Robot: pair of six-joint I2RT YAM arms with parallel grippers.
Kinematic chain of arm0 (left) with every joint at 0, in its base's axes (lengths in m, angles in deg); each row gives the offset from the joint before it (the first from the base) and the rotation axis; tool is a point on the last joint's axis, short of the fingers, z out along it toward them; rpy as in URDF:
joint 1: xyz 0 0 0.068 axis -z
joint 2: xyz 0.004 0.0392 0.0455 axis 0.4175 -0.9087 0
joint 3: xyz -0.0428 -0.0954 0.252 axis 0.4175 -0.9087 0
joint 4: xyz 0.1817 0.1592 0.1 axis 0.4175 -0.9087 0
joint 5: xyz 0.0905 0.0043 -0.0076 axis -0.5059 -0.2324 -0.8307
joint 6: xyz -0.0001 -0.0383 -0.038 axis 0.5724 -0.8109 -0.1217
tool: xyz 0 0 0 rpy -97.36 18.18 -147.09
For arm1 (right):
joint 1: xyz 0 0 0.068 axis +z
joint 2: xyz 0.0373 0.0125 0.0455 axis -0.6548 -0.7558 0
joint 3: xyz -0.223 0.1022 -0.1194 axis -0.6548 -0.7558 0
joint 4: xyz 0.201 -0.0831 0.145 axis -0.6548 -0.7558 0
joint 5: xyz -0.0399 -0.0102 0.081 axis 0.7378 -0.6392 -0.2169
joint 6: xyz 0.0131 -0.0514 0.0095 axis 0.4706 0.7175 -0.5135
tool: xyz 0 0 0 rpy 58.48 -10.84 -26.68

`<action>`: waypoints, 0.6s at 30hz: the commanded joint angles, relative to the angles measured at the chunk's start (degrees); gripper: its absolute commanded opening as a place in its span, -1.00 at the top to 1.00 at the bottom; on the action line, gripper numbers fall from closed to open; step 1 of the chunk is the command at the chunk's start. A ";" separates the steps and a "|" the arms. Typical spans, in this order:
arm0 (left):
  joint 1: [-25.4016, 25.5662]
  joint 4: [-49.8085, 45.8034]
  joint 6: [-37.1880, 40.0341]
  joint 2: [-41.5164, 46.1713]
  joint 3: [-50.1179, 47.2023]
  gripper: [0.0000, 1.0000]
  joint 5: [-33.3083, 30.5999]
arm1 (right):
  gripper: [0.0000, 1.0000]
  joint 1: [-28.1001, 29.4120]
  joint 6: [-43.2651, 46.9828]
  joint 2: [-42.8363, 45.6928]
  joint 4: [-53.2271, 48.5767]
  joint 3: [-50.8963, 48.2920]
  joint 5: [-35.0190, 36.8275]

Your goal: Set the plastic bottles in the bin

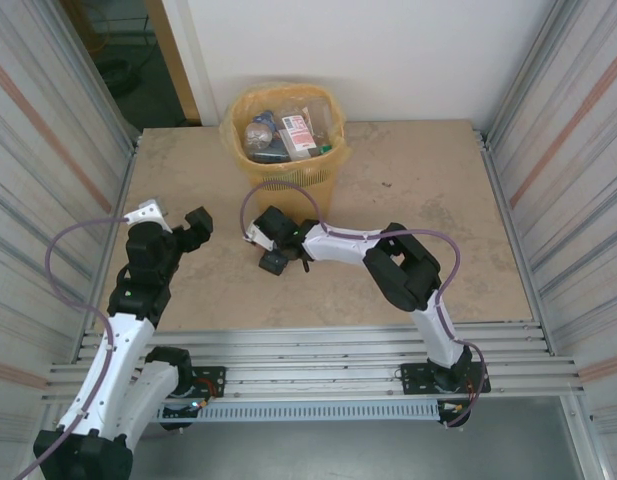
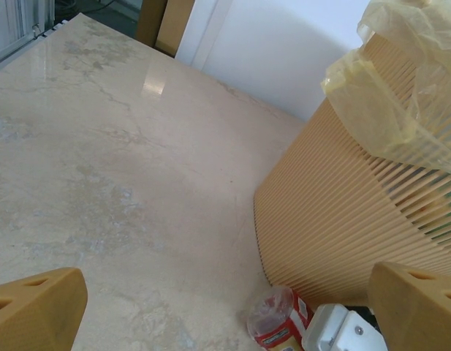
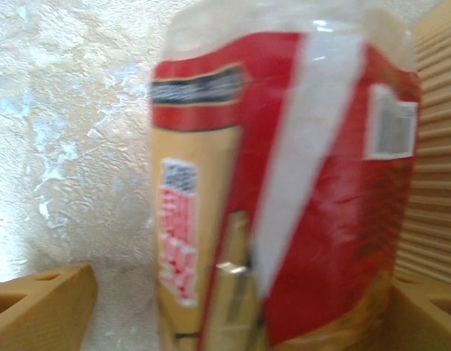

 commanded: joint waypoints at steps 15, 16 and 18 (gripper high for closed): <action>-0.41 2.41 -1.38 -0.54 -0.11 -0.98 3.19 | 0.01 3.23 -5.06 10.82 2.74 -8.66 -1.06; -0.41 2.34 -1.37 -0.54 0.00 -0.98 3.40 | 0.04 3.26 -5.70 11.91 3.08 -9.24 -0.97; -0.41 2.14 -1.48 -0.54 0.20 -0.97 3.58 | 0.09 3.35 -6.83 14.04 3.90 -10.35 -0.84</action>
